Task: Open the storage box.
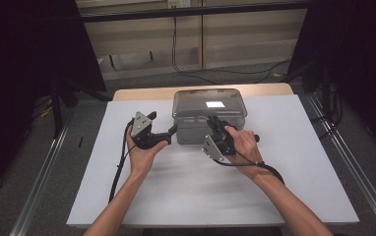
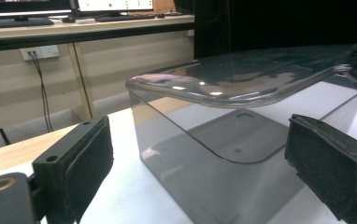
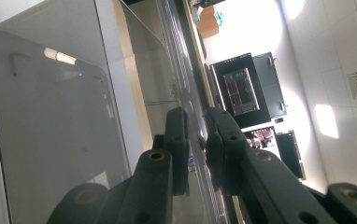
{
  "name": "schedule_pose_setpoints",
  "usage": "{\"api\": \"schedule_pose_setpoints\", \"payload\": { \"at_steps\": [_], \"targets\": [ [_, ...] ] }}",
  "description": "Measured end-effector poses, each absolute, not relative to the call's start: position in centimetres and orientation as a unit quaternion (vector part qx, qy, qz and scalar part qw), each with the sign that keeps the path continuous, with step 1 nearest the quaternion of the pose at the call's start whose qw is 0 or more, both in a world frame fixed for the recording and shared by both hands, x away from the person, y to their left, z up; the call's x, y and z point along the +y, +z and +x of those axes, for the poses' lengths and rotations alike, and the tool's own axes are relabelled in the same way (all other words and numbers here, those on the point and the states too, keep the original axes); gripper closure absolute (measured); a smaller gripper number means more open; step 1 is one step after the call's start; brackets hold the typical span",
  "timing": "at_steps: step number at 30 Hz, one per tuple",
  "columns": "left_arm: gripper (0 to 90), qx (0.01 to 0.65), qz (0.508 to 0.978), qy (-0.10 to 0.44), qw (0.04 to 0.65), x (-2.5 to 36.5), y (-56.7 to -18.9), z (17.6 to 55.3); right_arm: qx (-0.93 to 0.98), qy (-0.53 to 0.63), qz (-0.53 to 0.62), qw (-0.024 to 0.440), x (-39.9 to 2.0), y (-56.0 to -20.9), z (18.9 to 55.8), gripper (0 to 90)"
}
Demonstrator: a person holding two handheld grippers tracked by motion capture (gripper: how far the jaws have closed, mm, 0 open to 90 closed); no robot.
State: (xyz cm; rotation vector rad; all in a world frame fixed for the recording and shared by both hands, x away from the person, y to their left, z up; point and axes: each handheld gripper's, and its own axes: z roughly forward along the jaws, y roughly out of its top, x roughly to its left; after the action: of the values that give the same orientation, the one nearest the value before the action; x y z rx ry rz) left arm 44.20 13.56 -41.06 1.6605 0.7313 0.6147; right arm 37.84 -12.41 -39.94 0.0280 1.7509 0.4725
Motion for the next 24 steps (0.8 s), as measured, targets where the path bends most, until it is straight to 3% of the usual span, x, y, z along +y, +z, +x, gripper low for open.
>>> {"api": "schedule_pose_setpoints", "payload": {
  "at_steps": [5,24],
  "targets": [
    [4.9,0.313,0.712,0.264,0.57,13.2,-40.8,45.1,0.759,0.204,0.011,0.618,-12.4,-39.8,37.9,78.5],
    [14.4,0.306,0.71,0.275,0.571,12.1,-41.1,46.5,0.759,0.212,0.018,0.615,-12.4,-39.5,38.1,74.8]
  ]
}}
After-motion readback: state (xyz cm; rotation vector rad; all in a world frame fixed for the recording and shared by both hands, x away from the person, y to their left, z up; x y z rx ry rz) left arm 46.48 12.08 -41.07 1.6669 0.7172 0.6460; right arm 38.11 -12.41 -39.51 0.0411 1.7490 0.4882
